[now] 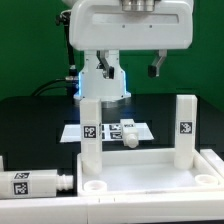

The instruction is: Assemble desk

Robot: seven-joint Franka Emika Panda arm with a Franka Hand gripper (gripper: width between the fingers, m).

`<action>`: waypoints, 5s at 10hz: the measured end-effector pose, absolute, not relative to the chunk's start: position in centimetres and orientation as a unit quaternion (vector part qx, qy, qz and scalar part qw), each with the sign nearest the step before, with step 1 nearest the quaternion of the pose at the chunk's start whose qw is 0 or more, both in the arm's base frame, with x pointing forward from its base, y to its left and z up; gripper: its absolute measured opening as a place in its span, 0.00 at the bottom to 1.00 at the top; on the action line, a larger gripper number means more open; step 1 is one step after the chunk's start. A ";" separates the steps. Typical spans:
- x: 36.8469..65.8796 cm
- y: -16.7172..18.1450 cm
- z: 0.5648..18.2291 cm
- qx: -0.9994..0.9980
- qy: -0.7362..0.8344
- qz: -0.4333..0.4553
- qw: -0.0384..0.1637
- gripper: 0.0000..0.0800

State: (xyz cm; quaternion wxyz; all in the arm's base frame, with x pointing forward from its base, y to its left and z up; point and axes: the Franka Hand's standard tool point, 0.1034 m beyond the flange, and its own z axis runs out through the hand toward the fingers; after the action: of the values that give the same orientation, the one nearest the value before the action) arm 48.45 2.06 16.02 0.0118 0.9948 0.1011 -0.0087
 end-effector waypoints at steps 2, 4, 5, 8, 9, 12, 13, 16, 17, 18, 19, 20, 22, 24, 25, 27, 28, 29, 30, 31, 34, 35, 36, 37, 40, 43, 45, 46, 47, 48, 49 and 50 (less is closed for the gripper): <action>48.0 2.3 15.7 0.995 0.098 -0.009 0.016 0.81; 47.9 2.3 15.7 0.995 0.098 -0.010 0.016 0.81; 47.7 2.3 15.3 0.996 0.089 -0.010 0.014 0.81; 42.2 2.5 9.1 0.999 0.044 -0.018 -0.008 0.81; 40.7 2.7 7.5 0.999 0.039 -0.028 -0.010 0.81; 41.4 2.8 8.1 0.999 0.040 -0.029 -0.012 0.81; 41.4 2.7 8.0 0.999 0.038 -0.030 -0.012 0.81; 39.1 2.8 4.4 0.999 0.002 -0.030 -0.017 0.81; 39.1 3.0 3.3 1.000 0.002 -0.020 -0.012 0.81; 38.8 2.8 2.0 1.000 -0.001 -0.018 -0.008 0.81; 38.6 2.6 1.3 1.000 -0.008 -0.017 -0.006 0.81; 38.5 2.6 0.8 1.000 -0.010 -0.015 -0.005 0.81; 38.5 2.6 0.7 1.000 -0.015 -0.013 -0.006 0.81; 38.5 2.6 0.7 1.000 -0.012 -0.014 -0.005 0.50; 38.5 2.6 0.7 1.000 -0.005 -0.014 -0.006 0.50; 38.5 2.8 0.9 1.000 0.019 -0.016 -0.006 0.35; 39.1 2.7 2.3 0.990 0.143 -0.014 -0.003 0.35; 40.1 1.4 3.5 0.966 0.258 0.001 0.004 0.35; 40.4 -0.5 3.8 0.936 0.352 0.004 0.007 0.35; 40.3 -1.1 3.7 0.915 0.403 0.002 0.007 0.35; 40.2 -1.3 3.5 0.862 0.508 -0.005 0.009 0.36; 40.1 -2.2 3.0 0.807 0.591 -0.020 0.004 0.36; 40.0 -3.4 2.7 0.762 0.647 -0.033 -0.007 0.36; 40.3 -4.6 2.7 0.714 0.699 -0.035 -0.012 0.36; 40.0 -5.6 2.5 0.660 0.750 -0.042 -0.012 0.36; 39.0 -7.9 1.8 0.509 0.859 -0.050 -0.028 0.36; 37.8 -10.5 1.5 0.410 0.909 -0.054 -0.047 0.36; 37.5 -11.4 1.3 0.382 0.921 -0.057 -0.050 0.36; 37.3 -11.8 1.2 0.359 0.929 -0.063 -0.056 0.36; 37.2 -11.9 1.2 0.353 0.932 -0.064 -0.056 0.48; 37.2 -12.0 1.2 0.354 0.931 -0.064 -0.056 0.48; 37.2 -12.0 1.2 0.359 0.929 -0.064 -0.055 0.70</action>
Offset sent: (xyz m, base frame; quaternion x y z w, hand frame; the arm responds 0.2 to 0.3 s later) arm 0.0000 0.0000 0.0000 0.0000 0.0000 0.0000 1.0000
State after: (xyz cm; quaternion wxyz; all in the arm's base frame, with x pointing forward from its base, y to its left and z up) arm 37.18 -11.99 1.21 -0.0555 0.3589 0.9295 -0.0644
